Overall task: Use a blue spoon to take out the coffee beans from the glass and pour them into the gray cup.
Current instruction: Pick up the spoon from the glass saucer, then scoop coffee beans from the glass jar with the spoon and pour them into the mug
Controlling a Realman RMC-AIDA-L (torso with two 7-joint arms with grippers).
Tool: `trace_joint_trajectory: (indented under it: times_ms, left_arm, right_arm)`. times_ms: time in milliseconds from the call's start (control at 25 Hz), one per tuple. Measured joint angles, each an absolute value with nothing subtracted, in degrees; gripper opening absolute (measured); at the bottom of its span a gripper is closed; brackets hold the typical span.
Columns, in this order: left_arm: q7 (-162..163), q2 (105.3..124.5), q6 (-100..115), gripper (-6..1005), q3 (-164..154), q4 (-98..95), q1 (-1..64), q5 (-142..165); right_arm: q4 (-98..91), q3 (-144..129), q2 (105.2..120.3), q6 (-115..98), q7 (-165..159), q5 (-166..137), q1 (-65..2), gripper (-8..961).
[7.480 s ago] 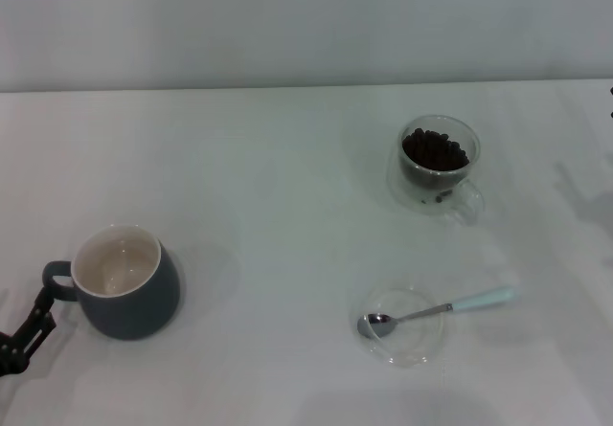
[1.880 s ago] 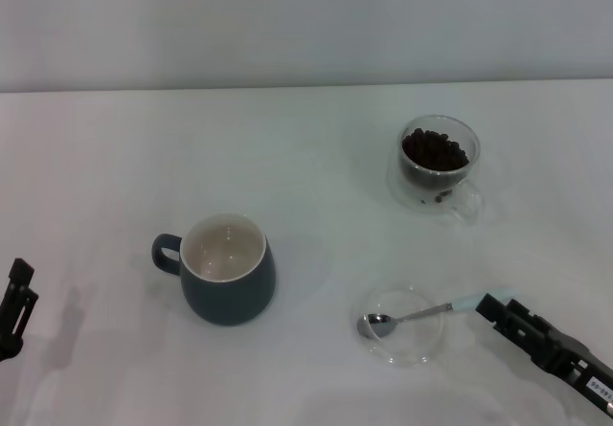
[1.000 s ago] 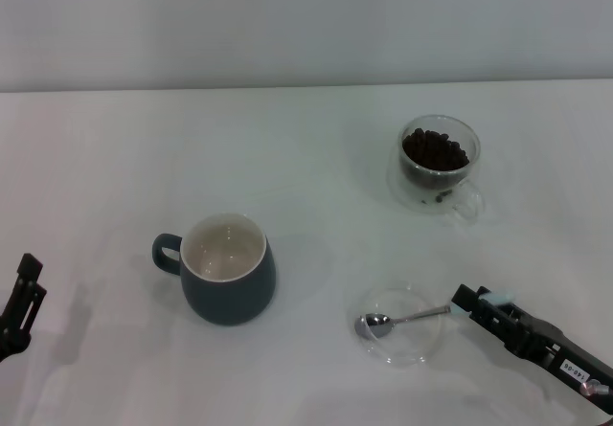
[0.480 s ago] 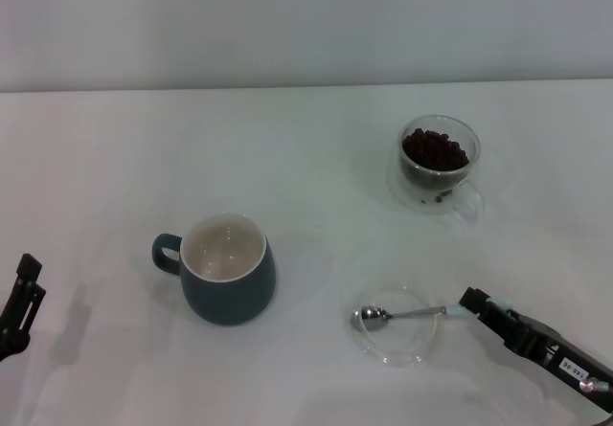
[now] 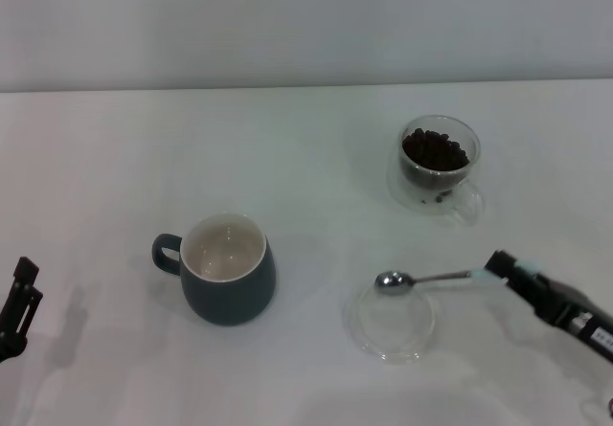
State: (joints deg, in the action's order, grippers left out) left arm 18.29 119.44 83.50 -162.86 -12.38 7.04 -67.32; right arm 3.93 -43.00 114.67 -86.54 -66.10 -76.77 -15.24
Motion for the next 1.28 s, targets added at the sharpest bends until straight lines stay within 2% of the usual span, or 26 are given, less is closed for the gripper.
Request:
trace_joint_trajectory:
  times_ms: [360,720,1280]
  left_arm:
    - [18.4,119.44,83.5,700,-162.9,-12.4,6.9,-67.1]
    - [18.5,119.44,83.3,701,-162.9,-12.8,7.3,-65.0]
    - [18.5,119.45,82.9,700,-162.9,-12.6,7.4,-65.0]
  right_arm:
    - [-8.6,-42.6,114.78,-93.2,-66.7,-76.4,-13.7,147]
    - [-16.4,-42.3,115.01,-93.6,-59.9,-73.3,-18.9,147]
    - [-26.2,-49.7,115.14,-75.3,-56.0,-73.2,-21.1,148]
